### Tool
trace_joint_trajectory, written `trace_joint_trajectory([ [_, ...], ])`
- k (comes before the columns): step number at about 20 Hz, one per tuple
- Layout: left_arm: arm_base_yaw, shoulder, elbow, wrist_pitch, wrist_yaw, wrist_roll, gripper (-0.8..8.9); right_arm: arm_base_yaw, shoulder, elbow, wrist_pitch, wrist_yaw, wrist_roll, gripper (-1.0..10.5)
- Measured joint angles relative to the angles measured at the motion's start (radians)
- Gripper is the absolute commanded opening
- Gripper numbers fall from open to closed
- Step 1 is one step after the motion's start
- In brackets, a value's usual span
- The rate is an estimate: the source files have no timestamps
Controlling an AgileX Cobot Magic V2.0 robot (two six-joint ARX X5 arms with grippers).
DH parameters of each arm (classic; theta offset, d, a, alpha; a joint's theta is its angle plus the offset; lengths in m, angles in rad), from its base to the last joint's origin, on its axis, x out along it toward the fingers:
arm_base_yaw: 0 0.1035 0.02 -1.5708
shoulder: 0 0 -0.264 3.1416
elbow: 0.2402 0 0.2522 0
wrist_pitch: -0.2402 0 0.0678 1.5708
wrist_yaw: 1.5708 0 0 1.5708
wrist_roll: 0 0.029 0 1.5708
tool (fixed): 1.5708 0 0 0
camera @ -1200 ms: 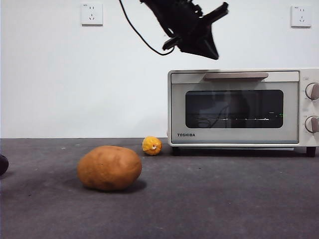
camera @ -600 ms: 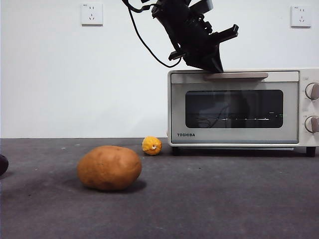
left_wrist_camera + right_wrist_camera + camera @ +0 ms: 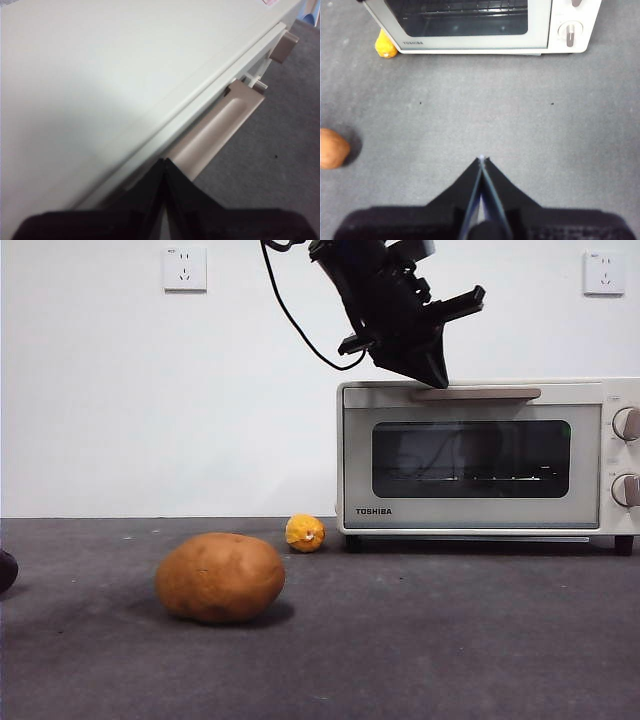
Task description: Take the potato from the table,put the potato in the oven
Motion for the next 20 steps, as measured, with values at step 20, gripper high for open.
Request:
trace_joint_trajectory([
  [20, -0.113, 0.012, -0.002, -0.262, -0.018, -0.012, -0.06, 0.000, 0.000, 0.518, -0.209, 0.240, 0.009, 0.0],
])
